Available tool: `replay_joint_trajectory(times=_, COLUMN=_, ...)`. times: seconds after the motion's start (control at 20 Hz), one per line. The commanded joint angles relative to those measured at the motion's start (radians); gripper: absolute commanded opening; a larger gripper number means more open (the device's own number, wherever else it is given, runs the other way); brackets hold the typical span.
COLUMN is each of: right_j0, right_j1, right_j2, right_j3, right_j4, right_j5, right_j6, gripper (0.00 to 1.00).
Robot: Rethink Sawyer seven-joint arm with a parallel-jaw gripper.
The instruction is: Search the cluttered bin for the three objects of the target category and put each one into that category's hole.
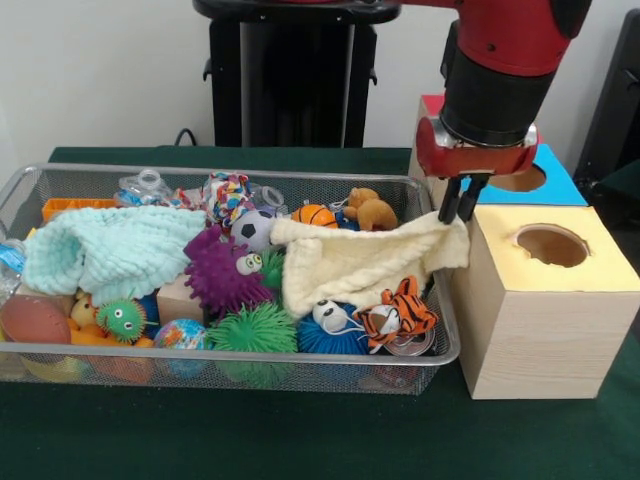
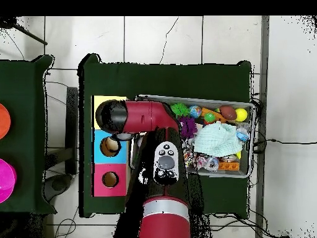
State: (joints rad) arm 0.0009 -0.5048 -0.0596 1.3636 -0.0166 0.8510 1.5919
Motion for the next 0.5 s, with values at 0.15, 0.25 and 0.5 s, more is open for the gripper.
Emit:
replay_joint_trajectory(times=0.15, right_j0=0.118, right_j1=-0.003, right_j2=-0.038, right_j3=-0.162, right_j4=0.091, right_j5=0.323, right_j6=0.408, gripper=0.00)
replay_joint_trajectory(times=0.25, right_j0=0.122, right_j1=-0.031, right_j2=-0.048, right_j3=-0.183, right_j4=0.103, right_j5=0.396, right_j6=0.411, gripper=0.00)
replay_joint_trajectory(times=0.5, right_j0=0.082, right_j1=-0.134, right_j2=-0.045, right_j3=-0.174, right_j4=0.122, right_j5=0.537, right_j6=0.339, gripper=0.00)
